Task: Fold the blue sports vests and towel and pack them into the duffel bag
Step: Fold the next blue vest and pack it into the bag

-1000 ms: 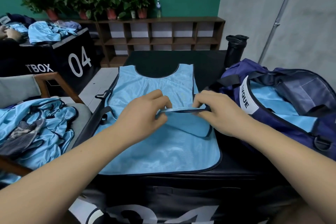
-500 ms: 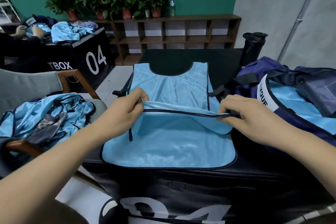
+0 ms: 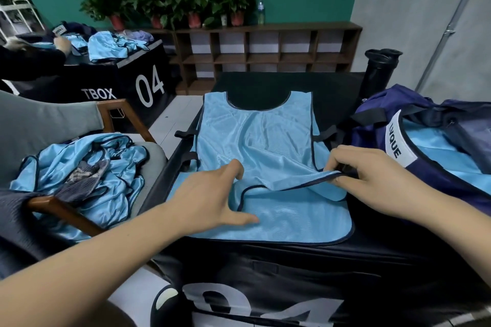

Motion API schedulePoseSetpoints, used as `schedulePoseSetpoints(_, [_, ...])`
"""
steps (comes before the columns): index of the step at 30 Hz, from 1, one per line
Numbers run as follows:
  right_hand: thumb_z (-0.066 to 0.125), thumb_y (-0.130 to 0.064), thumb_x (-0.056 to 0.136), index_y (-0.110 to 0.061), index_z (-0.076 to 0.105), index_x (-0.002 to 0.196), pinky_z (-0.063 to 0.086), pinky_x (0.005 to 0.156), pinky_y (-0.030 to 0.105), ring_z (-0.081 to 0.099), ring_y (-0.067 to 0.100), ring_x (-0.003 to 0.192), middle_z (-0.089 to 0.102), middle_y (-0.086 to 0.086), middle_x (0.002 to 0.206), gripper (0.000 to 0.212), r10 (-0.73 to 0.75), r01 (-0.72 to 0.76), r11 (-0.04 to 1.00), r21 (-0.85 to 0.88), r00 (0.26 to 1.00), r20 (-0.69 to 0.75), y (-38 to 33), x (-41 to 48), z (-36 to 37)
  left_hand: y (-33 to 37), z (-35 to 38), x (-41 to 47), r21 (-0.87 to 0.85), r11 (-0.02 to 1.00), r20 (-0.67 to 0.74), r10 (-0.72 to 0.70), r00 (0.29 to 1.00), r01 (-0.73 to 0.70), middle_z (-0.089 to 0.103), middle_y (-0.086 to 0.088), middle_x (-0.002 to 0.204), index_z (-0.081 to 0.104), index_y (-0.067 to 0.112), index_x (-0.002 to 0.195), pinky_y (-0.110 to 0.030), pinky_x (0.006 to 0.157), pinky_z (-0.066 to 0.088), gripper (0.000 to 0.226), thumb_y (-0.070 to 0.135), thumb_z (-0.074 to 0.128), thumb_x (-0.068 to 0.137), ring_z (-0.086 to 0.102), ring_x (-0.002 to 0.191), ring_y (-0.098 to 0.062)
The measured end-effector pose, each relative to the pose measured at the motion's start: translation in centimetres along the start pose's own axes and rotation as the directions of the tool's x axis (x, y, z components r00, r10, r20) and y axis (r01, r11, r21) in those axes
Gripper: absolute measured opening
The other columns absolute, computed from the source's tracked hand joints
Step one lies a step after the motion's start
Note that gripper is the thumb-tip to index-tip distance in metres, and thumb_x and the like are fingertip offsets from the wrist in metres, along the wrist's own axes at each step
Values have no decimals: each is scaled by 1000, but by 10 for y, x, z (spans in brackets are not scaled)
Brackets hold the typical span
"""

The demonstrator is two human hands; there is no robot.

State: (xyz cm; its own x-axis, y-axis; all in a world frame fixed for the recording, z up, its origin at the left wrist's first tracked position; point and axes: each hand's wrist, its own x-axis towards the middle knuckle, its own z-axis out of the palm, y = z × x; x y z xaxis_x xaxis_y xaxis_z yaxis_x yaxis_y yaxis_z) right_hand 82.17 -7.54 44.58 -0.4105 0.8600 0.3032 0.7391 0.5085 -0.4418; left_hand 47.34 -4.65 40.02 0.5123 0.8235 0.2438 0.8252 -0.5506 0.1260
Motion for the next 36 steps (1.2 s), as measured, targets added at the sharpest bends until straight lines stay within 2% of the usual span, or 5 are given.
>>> schedulePoseSetpoints(6, [76, -13, 93, -28, 65, 85, 44, 71, 23, 60, 17, 85, 62, -9, 86, 21, -11, 11, 1000, -22, 1000, -7, -1, -1, -1, -4, 17, 0, 162, 987, -107, 14, 994, 3, 55, 0, 84, 41, 17, 100, -37, 52, 35, 37, 26, 68, 78, 58, 66, -32])
schedulePoseSetpoints(16, [77, -8, 92, -36, 67, 86, 41, 72, 17, 60, 12, 87, 60, -12, 95, 31, 19, -14, 997, -73, 998, 67, 8, -7, -4, -65, -43, -14, 81, 977, 21, -198, 980, 195, 55, 8, 75, 44, 27, 81, -37, 56, 46, 33, 8, 70, 72, 53, 68, -14])
schedulePoseSetpoints(23, [68, 13, 79, -30, 65, 88, 40, 70, 19, 57, 13, 81, 56, -11, 90, 44, -9, -3, 992, -126, 996, -94, 7, -2, -11, -81, -68, -24, -39, 999, 61, -33, 998, 36, 60, 11, 84, 53, 35, 80, -36, 70, 51, 42, 1, 75, 70, 59, 83, -11])
schedulePoseSetpoints(30, [65, 12, 72, -35, 66, 84, 47, 82, 20, 63, 8, 93, 64, -16, 94, 48, -10, 48, 991, -125, 956, 292, 7, -6, -3, -82, -61, -33, -84, 996, 380, 18, 925, 15, 61, 19, 96, 63, 42, 78, -20, 76, 47, 41, 3, 72, 72, 62, 89, -2])
schedulePoseSetpoints(36, [59, 8, 76, -33, 69, 83, 46, 86, 20, 61, 4, 95, 66, -18, 90, 42, 38, 35, 988, -152, 890, 455, 6, -13, 5, -86, -56, -37, -8, 999, 540, -39, 841, 52, 64, 14, 91, 66, 45, 82, -28, 77, 54, 34, 12, 66, 73, 63, 84, -3])
